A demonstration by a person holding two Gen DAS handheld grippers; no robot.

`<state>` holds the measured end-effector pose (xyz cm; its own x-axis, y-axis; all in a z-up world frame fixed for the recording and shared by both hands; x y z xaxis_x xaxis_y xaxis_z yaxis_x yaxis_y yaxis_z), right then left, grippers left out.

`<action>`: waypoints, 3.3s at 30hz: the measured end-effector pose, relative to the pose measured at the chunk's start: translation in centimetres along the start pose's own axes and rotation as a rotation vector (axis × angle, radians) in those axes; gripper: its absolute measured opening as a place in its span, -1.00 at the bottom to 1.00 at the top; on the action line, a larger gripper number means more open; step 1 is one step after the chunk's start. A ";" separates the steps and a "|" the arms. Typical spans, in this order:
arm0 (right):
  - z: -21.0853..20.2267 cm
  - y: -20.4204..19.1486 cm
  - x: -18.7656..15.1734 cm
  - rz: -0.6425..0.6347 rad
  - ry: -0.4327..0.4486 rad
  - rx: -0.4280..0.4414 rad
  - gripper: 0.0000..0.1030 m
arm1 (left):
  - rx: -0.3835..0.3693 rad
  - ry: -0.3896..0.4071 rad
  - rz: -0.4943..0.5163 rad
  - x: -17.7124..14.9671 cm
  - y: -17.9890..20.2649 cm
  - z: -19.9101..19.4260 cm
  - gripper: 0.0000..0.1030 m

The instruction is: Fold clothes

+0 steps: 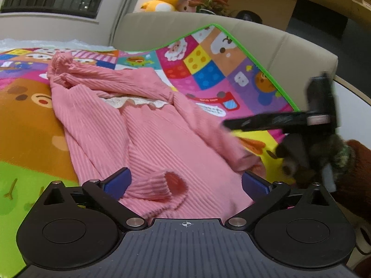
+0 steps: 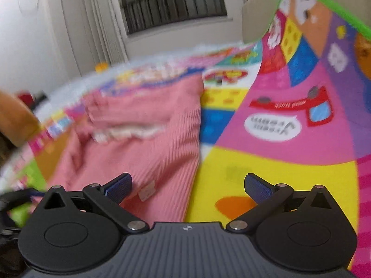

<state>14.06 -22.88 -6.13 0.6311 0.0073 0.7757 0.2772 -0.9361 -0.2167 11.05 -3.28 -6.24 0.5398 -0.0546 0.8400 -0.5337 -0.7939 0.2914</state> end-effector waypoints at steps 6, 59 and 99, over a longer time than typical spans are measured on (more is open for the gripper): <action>1.2 -1.4 -2.0 -0.125 0.015 -0.072 1.00 | -0.057 0.008 -0.026 1.0 0.7 -2.3 1.00; -5.3 0.7 -2.0 -0.062 0.060 0.075 1.00 | 0.248 -0.098 -0.061 -1.1 -0.3 -6.1 0.35; 9.0 3.0 10.4 -0.306 -0.060 -0.132 1.00 | 0.039 -0.076 -0.112 12.4 -7.6 5.7 0.70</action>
<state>28.03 -22.45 -4.06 0.5756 0.3125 0.7557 0.3666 -0.9246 0.1031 25.48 -1.39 -0.63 0.6434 -0.0085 0.7655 -0.4423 -0.8203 0.3626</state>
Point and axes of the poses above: each gripper's, at about its wrist camera, not at the fingertips, and z roughly the way its jaws point, y to its right, x to its top, the point moved 7 cm from there along z, roughly the way its jaws point, and after that the axes turned 6 degrees about x, right-handed, at the moved point
